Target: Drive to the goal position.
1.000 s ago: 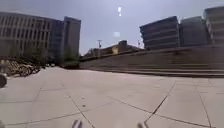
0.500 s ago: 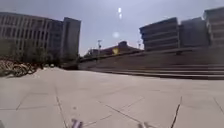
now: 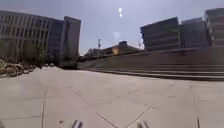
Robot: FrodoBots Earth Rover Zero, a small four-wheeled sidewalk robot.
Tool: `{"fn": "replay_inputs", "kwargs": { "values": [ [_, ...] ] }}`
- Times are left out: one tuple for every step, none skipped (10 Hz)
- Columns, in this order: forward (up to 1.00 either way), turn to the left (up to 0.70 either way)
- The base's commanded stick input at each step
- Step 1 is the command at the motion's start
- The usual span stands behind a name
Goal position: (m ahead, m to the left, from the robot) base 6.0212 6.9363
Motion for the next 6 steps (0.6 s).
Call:
{"fn": "replay_inputs", "kwargs": {
  "values": [
    [0.85, 0.00],
    [0.85, 0.00],
    [0.85, 0.00],
    [0.85, 0.00],
    [0.85, 0.00],
    [0.85, 0.00]
  ]
}}
